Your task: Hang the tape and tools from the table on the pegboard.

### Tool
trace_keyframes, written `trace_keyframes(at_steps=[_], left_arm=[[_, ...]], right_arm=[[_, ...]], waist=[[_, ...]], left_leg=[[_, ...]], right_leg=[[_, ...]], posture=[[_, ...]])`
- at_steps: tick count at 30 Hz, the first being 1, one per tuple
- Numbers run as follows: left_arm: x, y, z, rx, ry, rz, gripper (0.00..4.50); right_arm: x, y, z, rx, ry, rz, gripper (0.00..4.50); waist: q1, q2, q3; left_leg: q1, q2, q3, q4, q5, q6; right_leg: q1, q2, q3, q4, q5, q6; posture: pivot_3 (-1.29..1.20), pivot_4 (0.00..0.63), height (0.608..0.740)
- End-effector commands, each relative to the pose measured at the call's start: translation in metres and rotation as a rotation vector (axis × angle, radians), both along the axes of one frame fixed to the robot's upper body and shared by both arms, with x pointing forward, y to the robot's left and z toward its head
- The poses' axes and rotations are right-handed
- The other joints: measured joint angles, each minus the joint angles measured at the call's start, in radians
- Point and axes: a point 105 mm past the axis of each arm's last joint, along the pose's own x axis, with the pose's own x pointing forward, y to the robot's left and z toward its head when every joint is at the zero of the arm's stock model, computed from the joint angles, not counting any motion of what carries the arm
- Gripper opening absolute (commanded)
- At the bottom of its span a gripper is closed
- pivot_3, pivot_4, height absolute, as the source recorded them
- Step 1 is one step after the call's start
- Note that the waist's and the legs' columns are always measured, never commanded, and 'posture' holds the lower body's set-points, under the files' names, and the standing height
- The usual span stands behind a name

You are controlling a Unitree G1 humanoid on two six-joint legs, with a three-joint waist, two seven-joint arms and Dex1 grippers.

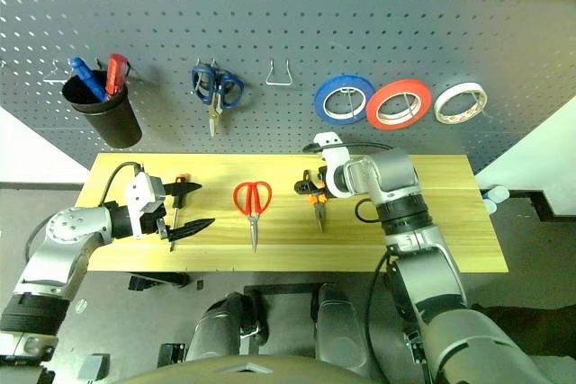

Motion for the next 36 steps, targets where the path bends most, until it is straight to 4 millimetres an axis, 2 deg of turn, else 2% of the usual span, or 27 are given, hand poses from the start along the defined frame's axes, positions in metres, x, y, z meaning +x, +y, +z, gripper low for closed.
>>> trace_keyframes(at_steps=[1,6,13,19,28,32,36], left_arm=[[-0.002,-0.006,0.023,-0.063,-0.064,-0.004,4.5],[-0.001,-0.019,0.024,-0.06,-0.078,-0.023,4.5],[0.003,-0.034,0.028,-0.097,-0.09,-0.018,4.5],[0.001,-0.031,0.027,-0.092,-0.084,-0.014,4.5],[-0.005,-0.025,0.019,-0.08,-0.07,-0.011,4.5],[-0.008,-0.025,0.017,-0.082,-0.064,-0.014,4.5],[-0.007,-0.022,0.018,-0.075,-0.074,-0.003,4.5]], right_arm=[[0.011,-0.013,0.012,-0.029,-0.056,-0.065,4.44],[0.016,-0.021,0.012,-0.07,-0.077,-0.118,4.44],[0.014,-0.006,0.003,0.052,0.026,-0.17,4.44],[0.015,-0.005,-0.015,-0.015,0.032,-0.171,4.44],[0.019,0.002,-0.026,-0.115,-0.047,-0.103,4.44],[0.012,0.012,-0.032,-0.125,-0.009,-0.073,4.44],[0.002,0.009,-0.041,-0.172,0.055,-0.079,4.44]], waist=[[0.009,-0.001,0.018],[0.019,0.005,0.049],[0.016,0.004,0.063],[0.017,0.004,0.079],[0.016,0.004,0.084],[0.017,0.004,0.084],[0.017,0.004,0.083]], left_leg=[[0.0,0.0,0.0,0.0,0.0,0.0],[-0.002,0.0,0.001,-0.001,0.0,0.0],[-0.002,0.001,0.002,-0.002,0.0,-0.001],[-0.002,0.001,0.002,-0.003,0.001,-0.001],[-0.004,0.001,0.003,-0.005,0.001,-0.002],[-0.004,0.001,0.003,-0.005,0.0,-0.002],[-0.004,0.001,0.002,-0.006,-0.001,-0.004]], right_leg=[[0.0,0.0,0.0,0.0,0.0,0.0],[-0.002,0.001,0.0,0.0,0.001,0.003],[-0.003,0.002,0.001,0.0,0.002,0.003],[-0.004,0.002,0.001,0.0,0.001,0.003],[-0.006,0.002,0.001,-0.002,0.001,0.003],[-0.007,0.001,0.001,-0.002,0.001,0.003],[-0.007,0.001,0.001,-0.003,0.0,0.001]], posture=[[-0.04,0.361,0.73],[-0.03,0.367,0.73],[-0.04,0.369,0.73],[-0.03,0.377,0.73],[-0.02,0.37,0.73],[-0.02,0.358,0.73],[-0.01,0.348,0.73]])
